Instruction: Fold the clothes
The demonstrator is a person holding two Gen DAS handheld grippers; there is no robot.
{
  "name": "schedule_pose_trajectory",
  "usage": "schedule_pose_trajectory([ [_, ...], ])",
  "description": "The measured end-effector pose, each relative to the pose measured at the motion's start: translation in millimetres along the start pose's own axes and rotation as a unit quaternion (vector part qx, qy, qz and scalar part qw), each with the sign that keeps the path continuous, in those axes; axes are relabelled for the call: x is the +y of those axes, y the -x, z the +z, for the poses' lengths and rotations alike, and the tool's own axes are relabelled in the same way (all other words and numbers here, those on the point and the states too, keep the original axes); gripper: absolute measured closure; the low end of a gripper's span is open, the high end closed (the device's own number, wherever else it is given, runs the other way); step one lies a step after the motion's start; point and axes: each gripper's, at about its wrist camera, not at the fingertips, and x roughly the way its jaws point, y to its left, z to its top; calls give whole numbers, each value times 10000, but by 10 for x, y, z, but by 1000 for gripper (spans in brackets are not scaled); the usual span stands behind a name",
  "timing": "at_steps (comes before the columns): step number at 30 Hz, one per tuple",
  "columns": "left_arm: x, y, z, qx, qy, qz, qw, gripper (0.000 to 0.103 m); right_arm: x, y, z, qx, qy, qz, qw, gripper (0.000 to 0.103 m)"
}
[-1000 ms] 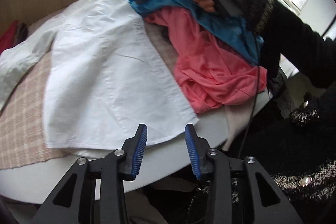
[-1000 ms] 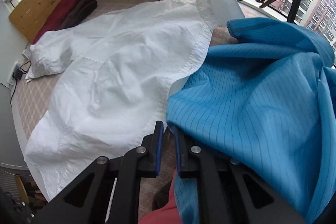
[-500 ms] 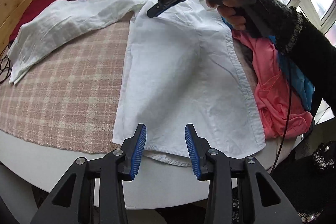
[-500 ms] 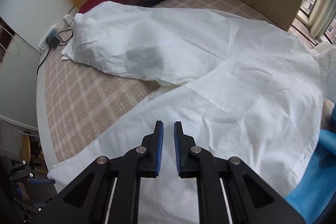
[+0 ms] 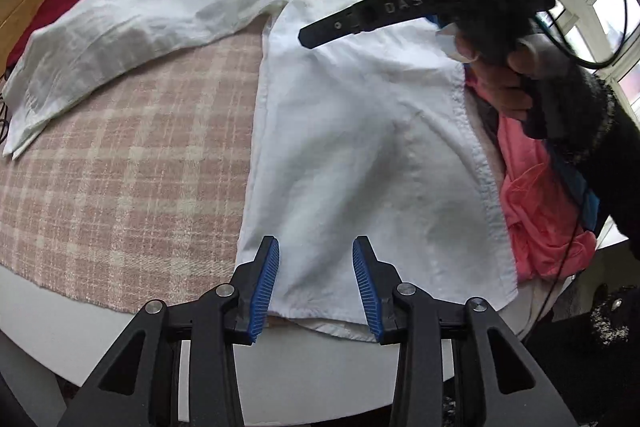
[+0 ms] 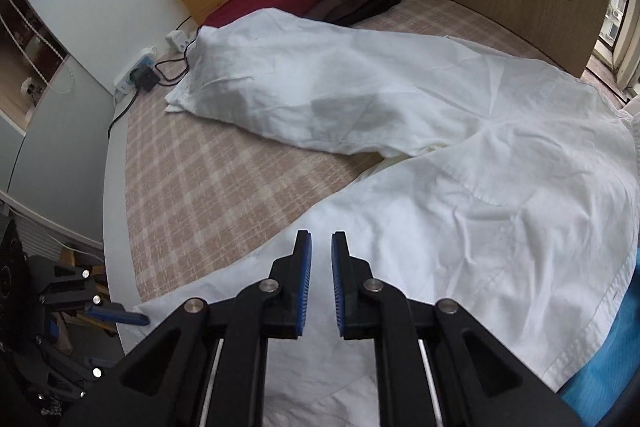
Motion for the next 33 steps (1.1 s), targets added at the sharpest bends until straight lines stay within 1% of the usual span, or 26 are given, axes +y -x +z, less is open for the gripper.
schedule_pose_trajectory([
  [1,37,-7,-26,68,26,73,9999,72,33,-62,-55,97,50,-106,9999,92],
  [3,140,175,-119,-28,114,140,9998,70,92,-144,-170,236,96,-260,9993,92],
  [5,255,382,-213,-137,185,203,9995,69,108,33,-311,34,-197,-51,9998,92],
  [7,379,548,-289,-164,202,294,9992,69,145,213,-454,-169,-460,176,9986,92],
  [8,433,592,-305,-167,168,247,9994,69,243,312,-533,-273,-484,339,9979,91],
  [10,530,632,-309,-159,51,45,9999,69,515,438,-679,-402,-400,626,9964,84],
  [11,553,620,-291,-141,-45,-80,9999,69,671,446,-745,-430,-351,736,9957,77],
  [12,562,590,-261,-114,-163,-219,9996,69,825,448,-802,-459,-306,816,9951,72],
  [13,570,560,-231,-88,-281,-358,9989,69,968,430,-836,-492,-264,797,9953,70],
  [15,573,477,-128,25,-466,-728,9963,69,1225,363,-898,-533,-175,609,9966,70],
  [17,498,391,-35,187,-838,-997,9913,69,1340,307,-982,-509,-363,273,9977,70],
  [19,407,304,54,357,-1252,-1237,9837,69,1346,324,-1088,-549,-706,18,9960,70],
  [21,305,182,121,580,-1668,-1319,9754,70,1292,387,-1208,-624,-1128,-231,9914,70],
  [23,213,79,162,747,-2056,-1345,9665,72,1246,469,-1334,-708,-1506,-695,9836,70],
  [24,176,41,172,813,-2224,-1368,9619,73,1229,507,-1399,-765,-1719,-795,9789,70],
  [26,121,-19,180,939,-2529,-1422,9524,85,1232,561,-1512,-857,-2073,-943,9700,70],
  [27,114,-52,184,1009,-2633,-1400,9491,86,1256,580,-1559,-903,-2184,-1059,9659,70],
  [28,112,-89,191,1081,-2714,-1354,9467,86,1282,598,-1602,-951,-2283,-1163,9619,70],
  [29,123,-112,203,1140,-2753,-1344,9451,91,1315,611,-1634,-1005,-2349,-1228,9590,70],
  [30,143,-128,219,1191,-2767,-1356,9439,94,1354,622,-1661,-1065,-2416,-1277,9560,70],
  [31,157,-120,238,1216,-2778,-1401,9426,96,1392,631,-1684,-1123,-2464,-1306,9537,70],
  [33,174,-53,291,1211,-2790,-1577,9395,102,1480,640,-1700,-1258,-2478,-1301,9517,70],
])
